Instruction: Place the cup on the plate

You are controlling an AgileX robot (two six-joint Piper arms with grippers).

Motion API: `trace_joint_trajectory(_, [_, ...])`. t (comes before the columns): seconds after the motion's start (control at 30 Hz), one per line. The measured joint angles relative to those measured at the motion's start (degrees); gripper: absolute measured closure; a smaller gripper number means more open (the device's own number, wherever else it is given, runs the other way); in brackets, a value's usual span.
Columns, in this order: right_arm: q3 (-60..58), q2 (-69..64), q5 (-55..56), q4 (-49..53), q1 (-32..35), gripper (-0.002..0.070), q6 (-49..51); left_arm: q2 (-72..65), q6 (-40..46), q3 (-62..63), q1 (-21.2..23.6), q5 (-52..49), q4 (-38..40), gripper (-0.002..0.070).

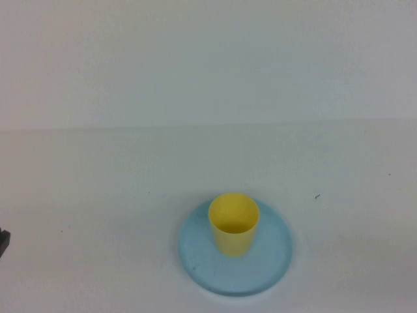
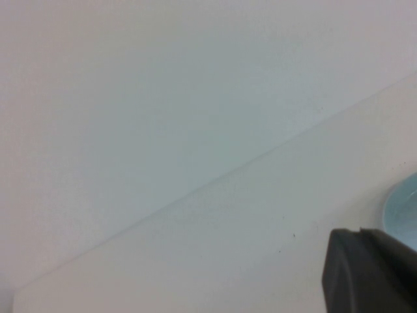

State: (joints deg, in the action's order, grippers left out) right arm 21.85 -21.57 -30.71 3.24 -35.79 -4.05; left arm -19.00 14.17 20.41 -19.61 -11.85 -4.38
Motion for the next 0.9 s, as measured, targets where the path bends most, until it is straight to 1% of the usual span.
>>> trace_joint_trajectory(0.4, [0.0,1.9,-4.1,-1.9,0.0,0.0675,1.2,0.0,0.0,0.0,0.0,0.0,0.1,0.0673])
trace_joint_trajectory(0.73, [-0.1,2.0,-4.5,-2.0,0.0,0.0675,1.3,0.0,0.0,0.0,0.0,0.8,0.7,0.0673])
trace_joint_trajectory(0.9, [-2.0,3.4,-4.5,-2.0,0.4,0.0675,1.3,0.0,0.0,0.0,0.0,0.7,0.7,0.0673])
